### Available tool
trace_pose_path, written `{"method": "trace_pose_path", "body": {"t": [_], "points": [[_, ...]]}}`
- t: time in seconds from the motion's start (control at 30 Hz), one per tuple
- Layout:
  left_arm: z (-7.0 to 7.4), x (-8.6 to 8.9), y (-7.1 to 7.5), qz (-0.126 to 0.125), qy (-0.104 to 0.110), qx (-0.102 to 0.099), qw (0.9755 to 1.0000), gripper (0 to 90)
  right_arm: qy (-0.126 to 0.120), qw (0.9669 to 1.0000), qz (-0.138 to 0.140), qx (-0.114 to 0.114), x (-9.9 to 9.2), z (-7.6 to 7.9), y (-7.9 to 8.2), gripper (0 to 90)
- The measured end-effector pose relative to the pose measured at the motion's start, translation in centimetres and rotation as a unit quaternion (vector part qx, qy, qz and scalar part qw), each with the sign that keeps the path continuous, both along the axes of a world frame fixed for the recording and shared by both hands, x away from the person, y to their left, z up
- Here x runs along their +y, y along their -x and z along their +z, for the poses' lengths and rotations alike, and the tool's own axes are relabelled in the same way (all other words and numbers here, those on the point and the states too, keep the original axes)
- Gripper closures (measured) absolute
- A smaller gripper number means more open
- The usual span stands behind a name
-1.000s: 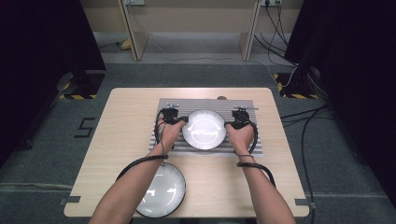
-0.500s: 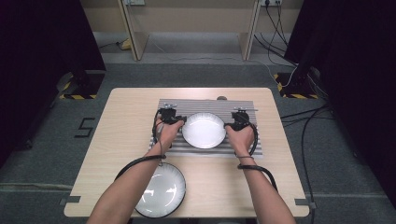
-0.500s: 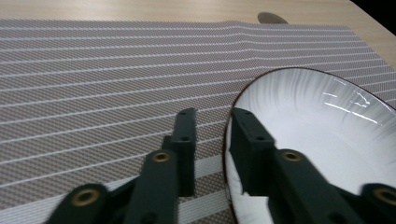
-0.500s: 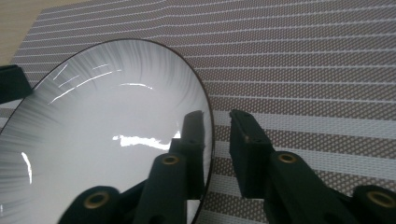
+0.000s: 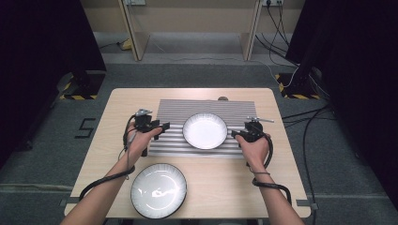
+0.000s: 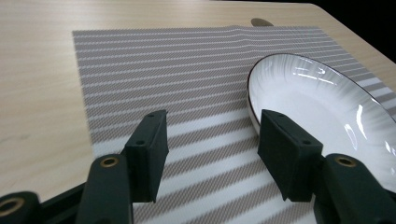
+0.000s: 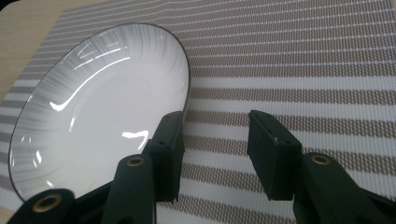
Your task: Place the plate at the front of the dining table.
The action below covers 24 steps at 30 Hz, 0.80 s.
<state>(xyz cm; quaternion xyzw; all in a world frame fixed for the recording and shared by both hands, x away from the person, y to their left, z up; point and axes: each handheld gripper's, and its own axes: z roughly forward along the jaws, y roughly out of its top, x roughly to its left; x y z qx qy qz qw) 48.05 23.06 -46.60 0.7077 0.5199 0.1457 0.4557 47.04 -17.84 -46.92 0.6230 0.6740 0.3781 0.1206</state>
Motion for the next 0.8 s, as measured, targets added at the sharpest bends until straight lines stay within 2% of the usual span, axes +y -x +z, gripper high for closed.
{"method": "trace_pose_path", "body": {"t": [0.17, 0.4, 0.6, 0.7, 0.73, 0.8], "points": [[0.5, 2.0, 1.8, 0.005, 0.007, -0.009, 0.9999, 41.6, 0.000, 1.0000, 0.001, 0.004, -0.9, 0.1, 1.4, 54.1], [0.7, 4.4, 4.6, -0.001, 0.014, -0.023, 0.9996, 41.0, -0.003, 1.0000, 0.004, -0.006, -2.3, 0.3, 3.5, 51.7], [0.1, 7.2, 7.5, 0.013, 0.018, -0.029, 0.9993, 40.7, -0.006, 1.0000, -0.002, -0.007, -4.5, 0.2, 6.6, 51.1], [-0.4, 8.7, 9.1, 0.025, 0.028, -0.029, 0.9989, 40.6, -0.004, 0.9999, -0.007, -0.011, -5.4, 0.0, 8.0, 50.9], [-0.7, 9.3, 9.9, 0.031, 0.018, -0.033, 0.9988, 40.5, -0.004, 0.9999, -0.009, -0.012, -5.8, -0.1, 8.5, 50.8], [-1.1, 10.0, 10.9, 0.033, 0.017, -0.036, 0.9987, 40.5, -0.002, 0.9998, -0.013, -0.015, -6.5, -0.3, 9.5, 50.5]]}}
